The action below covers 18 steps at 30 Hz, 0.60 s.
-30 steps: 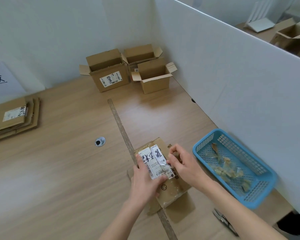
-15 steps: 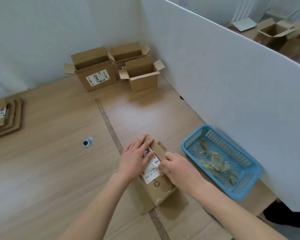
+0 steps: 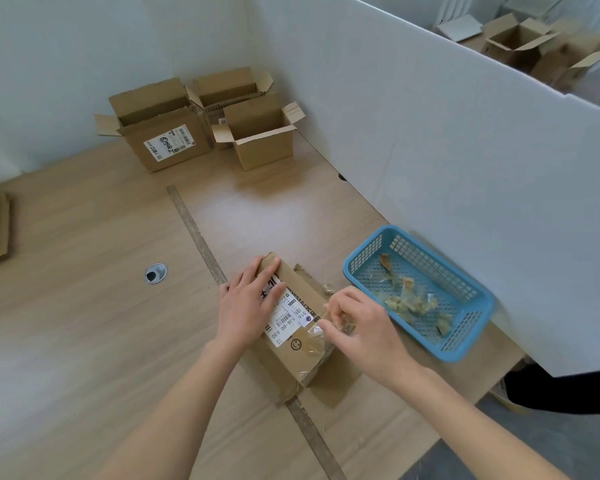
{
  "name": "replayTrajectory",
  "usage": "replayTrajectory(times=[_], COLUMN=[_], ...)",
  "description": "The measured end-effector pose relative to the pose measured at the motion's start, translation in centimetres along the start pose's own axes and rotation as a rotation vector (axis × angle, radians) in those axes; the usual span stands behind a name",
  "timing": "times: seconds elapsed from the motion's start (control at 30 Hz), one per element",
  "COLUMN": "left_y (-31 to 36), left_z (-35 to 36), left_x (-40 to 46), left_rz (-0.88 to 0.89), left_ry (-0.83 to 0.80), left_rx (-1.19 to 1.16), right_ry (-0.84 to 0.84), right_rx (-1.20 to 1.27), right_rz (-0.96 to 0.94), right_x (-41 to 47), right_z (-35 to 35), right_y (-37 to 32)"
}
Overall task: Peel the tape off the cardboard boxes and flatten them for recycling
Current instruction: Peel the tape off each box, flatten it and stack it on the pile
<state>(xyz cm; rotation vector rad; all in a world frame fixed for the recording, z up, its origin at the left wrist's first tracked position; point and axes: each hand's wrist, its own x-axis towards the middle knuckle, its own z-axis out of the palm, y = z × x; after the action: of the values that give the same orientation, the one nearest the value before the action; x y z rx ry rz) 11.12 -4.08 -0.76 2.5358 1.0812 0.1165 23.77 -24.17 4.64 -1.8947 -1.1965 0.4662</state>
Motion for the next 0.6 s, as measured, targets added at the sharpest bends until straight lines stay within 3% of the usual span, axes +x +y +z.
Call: replayTrajectory(times=[0.07, 0.2, 0.43, 0.6], left_y=[-0.3, -0.7, -0.4, -1.0], left_z=[-0.3, -0.7, -0.1, -0.8], left_x=[-0.3, -0.6, -2.9, -5.1], left_rz=[-0.006, -0.027, -0.087, -0.17], left_ry=[-0.004, 0.007, 0.066, 0.13], left_rx=[-0.023, -0.021, -0.051, -0.028], right_ry=[-0.077, -0.196, -0.199, -0.062], right_rx=[0.061, 0.138, -0.026, -0.223], right_rz=[-0.006, 0.157, 0.251, 0.167], right_x=[-0.1, -2.1, -2.2, -3.4], right_z=[0.4, -1.4, -1.6, 1.2], right_y=[-0.3, 1.0, 0.6, -0.5])
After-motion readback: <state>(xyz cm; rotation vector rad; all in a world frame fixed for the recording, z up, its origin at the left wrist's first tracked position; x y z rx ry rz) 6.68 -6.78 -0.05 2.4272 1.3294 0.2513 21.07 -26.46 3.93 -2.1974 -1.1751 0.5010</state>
